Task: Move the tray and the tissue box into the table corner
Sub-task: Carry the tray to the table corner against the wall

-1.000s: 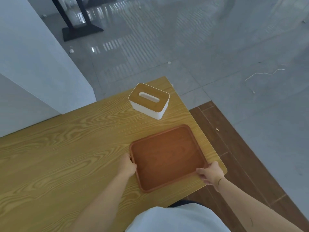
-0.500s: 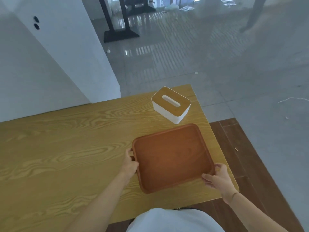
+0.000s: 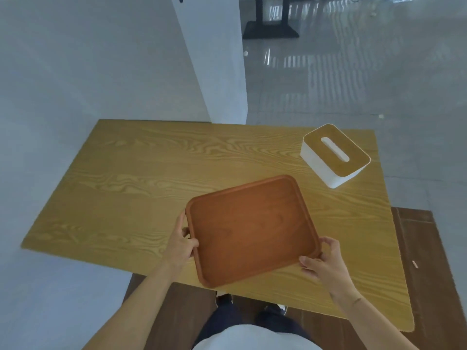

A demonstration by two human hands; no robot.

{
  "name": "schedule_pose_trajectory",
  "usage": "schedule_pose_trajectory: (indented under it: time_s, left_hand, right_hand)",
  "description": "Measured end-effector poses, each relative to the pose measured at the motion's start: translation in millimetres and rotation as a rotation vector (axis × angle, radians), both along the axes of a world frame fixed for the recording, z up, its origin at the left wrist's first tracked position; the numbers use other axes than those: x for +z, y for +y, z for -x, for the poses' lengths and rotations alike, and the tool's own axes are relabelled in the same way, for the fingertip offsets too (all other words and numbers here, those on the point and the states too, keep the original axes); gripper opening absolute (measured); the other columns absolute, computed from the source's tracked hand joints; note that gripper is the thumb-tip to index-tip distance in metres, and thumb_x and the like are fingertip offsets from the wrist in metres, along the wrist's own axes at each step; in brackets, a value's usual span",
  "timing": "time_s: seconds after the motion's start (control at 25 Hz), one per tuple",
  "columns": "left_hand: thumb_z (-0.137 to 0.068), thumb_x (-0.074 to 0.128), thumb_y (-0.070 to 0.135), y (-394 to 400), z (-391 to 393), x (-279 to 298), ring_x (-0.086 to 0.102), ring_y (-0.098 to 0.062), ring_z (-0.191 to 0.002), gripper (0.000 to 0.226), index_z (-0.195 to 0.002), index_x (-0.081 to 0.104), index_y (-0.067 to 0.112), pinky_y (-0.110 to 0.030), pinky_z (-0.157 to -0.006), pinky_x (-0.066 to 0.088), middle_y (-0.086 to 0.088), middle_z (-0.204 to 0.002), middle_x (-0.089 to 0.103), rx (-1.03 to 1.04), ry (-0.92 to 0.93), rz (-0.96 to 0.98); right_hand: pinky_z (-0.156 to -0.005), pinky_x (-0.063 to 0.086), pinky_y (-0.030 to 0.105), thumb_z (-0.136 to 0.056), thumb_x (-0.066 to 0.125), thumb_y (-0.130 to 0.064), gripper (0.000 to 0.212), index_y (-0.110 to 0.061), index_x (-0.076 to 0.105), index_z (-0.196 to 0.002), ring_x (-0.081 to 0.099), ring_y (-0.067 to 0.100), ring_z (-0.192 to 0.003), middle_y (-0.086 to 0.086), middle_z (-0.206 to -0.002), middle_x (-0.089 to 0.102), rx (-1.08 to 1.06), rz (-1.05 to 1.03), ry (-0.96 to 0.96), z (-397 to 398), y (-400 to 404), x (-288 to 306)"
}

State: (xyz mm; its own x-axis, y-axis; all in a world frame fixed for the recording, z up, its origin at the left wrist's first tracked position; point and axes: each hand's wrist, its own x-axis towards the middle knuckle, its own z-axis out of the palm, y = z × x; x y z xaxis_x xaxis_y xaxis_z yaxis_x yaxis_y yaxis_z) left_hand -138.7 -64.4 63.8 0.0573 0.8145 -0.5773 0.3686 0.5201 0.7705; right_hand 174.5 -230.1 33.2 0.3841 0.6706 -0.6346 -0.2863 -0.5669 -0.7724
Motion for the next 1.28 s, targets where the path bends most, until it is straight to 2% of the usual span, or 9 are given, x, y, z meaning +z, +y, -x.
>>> schedule_pose_trajectory:
  time_s: [0.12, 0.36, 0.52, 0.72, 0.92, 1.0, 1.08, 1.28]
  left_hand:
    - [-0.083, 0.056, -0.016, -6.5, 45.8, 5.8, 0.067, -0.024, -0.088, 0.097, -0.147, 0.028, 0.052, -0.037, -0.068, 0.061, -0.017, -0.112, 0.06, 0.049, -0.02, -0.04]
    - [-0.081, 0.06, -0.013, -10.9, 140.7, 5.0, 0.07, -0.022, -0.085, 0.1, -0.143, 0.03, 0.058, -0.029, -0.062, 0.057, -0.015, -0.113, 0.062, 0.153, -0.079, -0.109]
    - [-0.083, 0.06, -0.008, -12.7, 217.2, 7.9, 0.068, -0.018, -0.083, 0.097, -0.14, 0.029, 0.064, -0.028, -0.063, 0.054, -0.01, -0.112, 0.065, 0.189, -0.067, -0.156]
    - [-0.085, 0.059, -0.007, -7.6, 301.2, 9.2, 0.067, -0.023, -0.088, 0.096, -0.147, 0.023, 0.057, -0.025, -0.063, 0.054, -0.011, -0.111, 0.063, 0.219, -0.06, -0.174]
    - [-0.086, 0.058, -0.01, 4.9, 351.6, 6.7, 0.066, -0.027, -0.096, 0.096, -0.149, 0.023, 0.054, -0.037, -0.074, 0.058, -0.012, -0.112, 0.061, 0.271, -0.097, -0.164]
    - [-0.086, 0.058, -0.011, 16.8, 361.4, 4.3, 0.066, -0.028, -0.098, 0.097, -0.148, 0.023, 0.055, -0.042, -0.079, 0.058, -0.011, -0.113, 0.061, 0.283, -0.106, -0.155]
    - [-0.086, 0.058, -0.01, 33.2, 363.7, 1.7, 0.066, -0.028, -0.099, 0.098, -0.148, 0.022, 0.055, -0.041, -0.078, 0.059, -0.009, -0.115, 0.06, 0.279, -0.106, -0.141]
    - [-0.086, 0.061, -0.009, 91.5, 356.3, -4.0, 0.067, -0.026, -0.098, 0.099, -0.15, 0.017, 0.053, -0.047, -0.082, 0.06, -0.004, -0.119, 0.057, 0.232, -0.084, -0.117]
  right_hand:
    - [-0.062, 0.061, 0.027, -0.081, 0.076, 0.006, 0.072, -0.026, 0.035, -0.131, 0.075, 0.023, -0.079, 0.023, -0.103, 0.069, 0.09, -0.012, -0.007, 26.5, 18.3, 6.7]
    - [-0.068, 0.06, 0.034, -0.08, 0.08, -0.002, 0.076, -0.024, 0.032, -0.135, 0.075, 0.023, -0.082, 0.016, -0.098, 0.074, 0.273, -0.039, -0.102, 97.3, 61.3, 25.2]
    - [-0.059, 0.056, 0.025, -0.08, 0.081, -0.004, 0.072, -0.025, 0.033, -0.13, 0.075, 0.017, -0.073, 0.008, -0.09, 0.077, 0.364, -0.041, -0.129, 168.0, 84.3, 37.1]
    - [-0.071, 0.057, 0.039, -0.081, 0.079, -0.001, 0.072, -0.021, 0.033, -0.132, 0.069, 0.023, -0.073, 0.019, -0.093, 0.073, 0.438, -0.058, -0.196, 251.9, 109.6, 43.5]
    - [-0.075, 0.059, 0.044, -0.082, 0.079, -0.001, 0.072, -0.027, 0.034, -0.132, 0.069, 0.026, -0.077, 0.021, -0.098, 0.074, 0.425, -0.061, -0.201, 306.0, 130.5, 44.9]
    - [-0.072, 0.058, 0.04, -0.083, 0.077, 0.0, 0.071, -0.027, 0.034, -0.133, 0.071, 0.027, -0.081, 0.018, -0.097, 0.075, 0.403, -0.061, -0.205, 317.0, 138.5, 43.7]
    - [-0.071, 0.057, 0.037, -0.084, 0.075, 0.002, 0.071, -0.028, 0.034, -0.134, 0.074, 0.028, -0.084, 0.017, -0.099, 0.074, 0.355, -0.067, -0.199, 322.5, 150.0, 41.1]
    - [-0.071, 0.057, 0.037, -0.084, 0.075, 0.001, 0.073, -0.035, 0.033, -0.132, 0.075, 0.023, -0.084, 0.012, -0.105, 0.073, 0.279, -0.069, -0.162, 320.6, 191.9, 29.9]
